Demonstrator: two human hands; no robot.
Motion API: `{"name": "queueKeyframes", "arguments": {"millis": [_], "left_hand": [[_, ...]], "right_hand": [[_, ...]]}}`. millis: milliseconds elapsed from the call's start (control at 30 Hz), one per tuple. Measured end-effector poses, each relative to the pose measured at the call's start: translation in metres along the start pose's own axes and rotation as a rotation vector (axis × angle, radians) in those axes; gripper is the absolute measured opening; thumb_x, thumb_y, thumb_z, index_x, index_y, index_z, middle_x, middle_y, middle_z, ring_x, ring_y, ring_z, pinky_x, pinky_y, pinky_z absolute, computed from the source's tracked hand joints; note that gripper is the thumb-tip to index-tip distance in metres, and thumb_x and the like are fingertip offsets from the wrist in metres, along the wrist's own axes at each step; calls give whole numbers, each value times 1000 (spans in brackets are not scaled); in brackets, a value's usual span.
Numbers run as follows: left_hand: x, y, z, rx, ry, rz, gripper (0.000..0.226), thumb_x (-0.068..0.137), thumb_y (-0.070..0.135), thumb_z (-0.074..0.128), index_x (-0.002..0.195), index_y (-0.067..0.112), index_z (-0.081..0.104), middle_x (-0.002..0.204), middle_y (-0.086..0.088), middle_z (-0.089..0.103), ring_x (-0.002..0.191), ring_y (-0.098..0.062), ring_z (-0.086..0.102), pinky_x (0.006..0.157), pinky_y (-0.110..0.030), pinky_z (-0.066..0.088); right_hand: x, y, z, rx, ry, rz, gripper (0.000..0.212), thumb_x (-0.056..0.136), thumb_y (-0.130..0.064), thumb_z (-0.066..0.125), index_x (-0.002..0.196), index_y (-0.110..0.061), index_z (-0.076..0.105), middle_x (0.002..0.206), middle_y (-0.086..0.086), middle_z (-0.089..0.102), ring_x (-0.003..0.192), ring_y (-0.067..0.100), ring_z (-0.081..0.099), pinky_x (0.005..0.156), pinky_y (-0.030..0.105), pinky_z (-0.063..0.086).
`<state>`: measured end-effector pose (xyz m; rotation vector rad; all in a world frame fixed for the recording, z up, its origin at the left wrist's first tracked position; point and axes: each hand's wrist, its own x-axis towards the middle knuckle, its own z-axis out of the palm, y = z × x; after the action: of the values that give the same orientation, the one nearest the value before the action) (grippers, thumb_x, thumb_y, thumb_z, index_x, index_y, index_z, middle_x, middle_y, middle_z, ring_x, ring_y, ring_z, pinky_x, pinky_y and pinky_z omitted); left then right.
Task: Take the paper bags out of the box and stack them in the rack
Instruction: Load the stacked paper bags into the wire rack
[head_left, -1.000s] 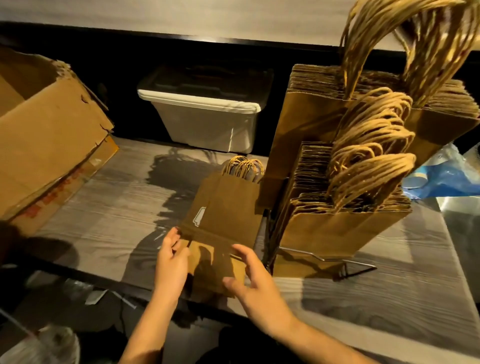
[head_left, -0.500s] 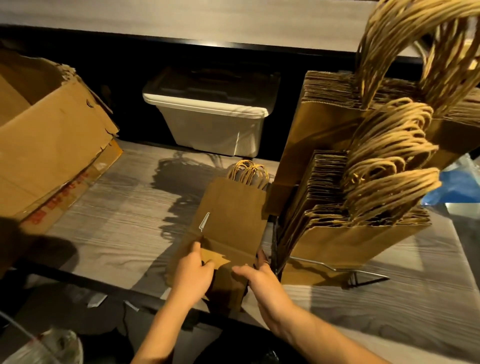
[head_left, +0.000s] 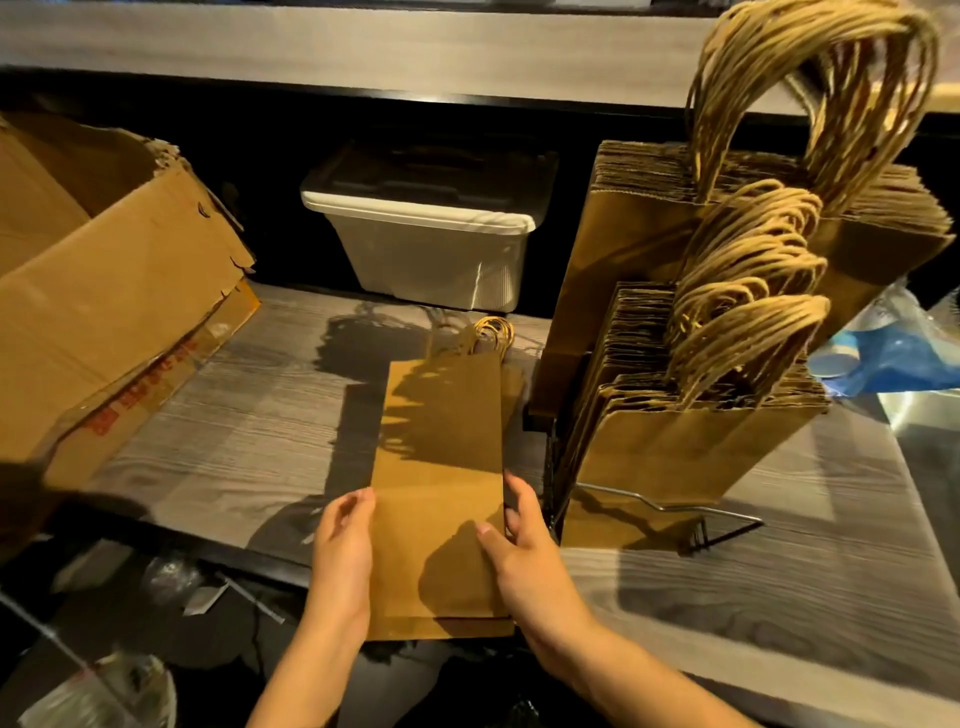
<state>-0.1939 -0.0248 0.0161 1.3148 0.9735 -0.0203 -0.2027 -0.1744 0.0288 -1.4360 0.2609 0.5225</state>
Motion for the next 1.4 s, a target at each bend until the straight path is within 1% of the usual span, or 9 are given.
{"name": "queueKeyframes", "arguments": {"millis": [100,300,400,500,633,767,967,1200,1400], "left_hand": [[-13,2,-6,-70,1,32,14,98,30,47,89,22,55,112,-9,60,101,-22,58,95,-40,44],[-32,6,-5,-192,-39,111,49,98,37,43,142,19,38,141,5,44,128,-13,44,110,-35,33],[-43,10,-2,-287,-120,188,56,86,41,54,137,18,46,140,4,49,122,-11,51,109,-38,35],[-59,17,8,-342,-198,256,35,87,35,53,119,22,56,126,3,59,116,-10,54,107,-35,36],[-82,30,26,-310,-346,343,39,79,38,54,111,16,61,100,-2,59,97,-18,49,88,-33,37],[-103,43,44,-306,-447,440,19,79,30,52,91,19,61,92,6,70,94,-12,60,86,-28,48],[-126,63,72,-311,-598,564,14,80,27,52,85,28,65,95,8,71,96,-10,64,88,-33,51],[-141,61,105,-344,-768,542,17,85,21,55,100,24,63,110,-1,68,109,-16,61,97,-35,46],[-139,50,116,-178,-627,641,24,83,32,57,106,28,64,120,-5,62,117,-20,56,103,-43,43]], "right_hand": [[-9,-5,2,-37,-12,-109,34,100,-14,42,113,-46,39,127,-3,55,119,15,52,103,39,45],[-27,-18,-3,-81,75,-380,28,98,-13,47,113,-35,55,113,-10,65,109,5,59,96,32,49],[-37,-29,-14,-64,132,-493,29,95,-8,51,109,-32,59,108,-15,68,106,1,61,93,22,49],[-47,-35,-29,-122,246,-662,35,93,-8,56,110,-38,58,109,-24,65,107,-4,59,90,12,46],[-54,-42,-49,-213,425,-864,35,89,-26,56,116,-49,54,117,-26,61,115,2,57,96,16,43],[-63,-53,-66,-296,558,-994,40,90,-17,57,121,-41,51,119,-23,56,114,4,56,96,19,44],[-69,-72,-87,-187,655,-1041,42,87,-8,61,125,-18,47,120,4,58,113,17,57,96,32,47],[-73,-86,-102,142,711,-958,15,85,-24,61,96,-22,51,85,-11,59,77,1,56,72,17,47],[-61,-69,-122,387,723,-862,9,89,-32,51,89,-25,55,83,-11,56,78,2,50,74,19,42]]}}
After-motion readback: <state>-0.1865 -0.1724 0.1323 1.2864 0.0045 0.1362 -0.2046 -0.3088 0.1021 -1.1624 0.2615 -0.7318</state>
